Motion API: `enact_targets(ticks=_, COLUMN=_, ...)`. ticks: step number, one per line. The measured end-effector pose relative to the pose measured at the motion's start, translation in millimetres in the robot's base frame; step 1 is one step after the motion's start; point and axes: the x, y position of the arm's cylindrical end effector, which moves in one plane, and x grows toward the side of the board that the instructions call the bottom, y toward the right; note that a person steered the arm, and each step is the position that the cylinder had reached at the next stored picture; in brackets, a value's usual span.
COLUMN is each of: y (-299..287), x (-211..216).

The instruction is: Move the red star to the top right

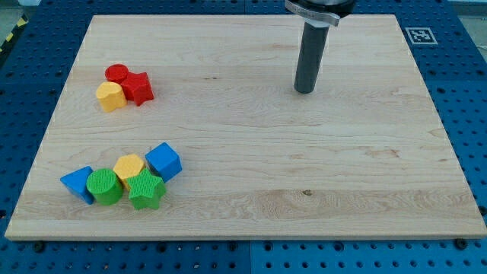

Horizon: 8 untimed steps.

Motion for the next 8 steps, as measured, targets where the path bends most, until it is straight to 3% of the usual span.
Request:
enact_targets(ticks=2, y=-8.8, x=-2.4)
enact_targets(ticks=3, y=-82.2, x=-3.2)
enact_targets(ticks=6, y=-197.7, x=65.8)
enact_targets(ticks=8, y=-268.2, x=64.6)
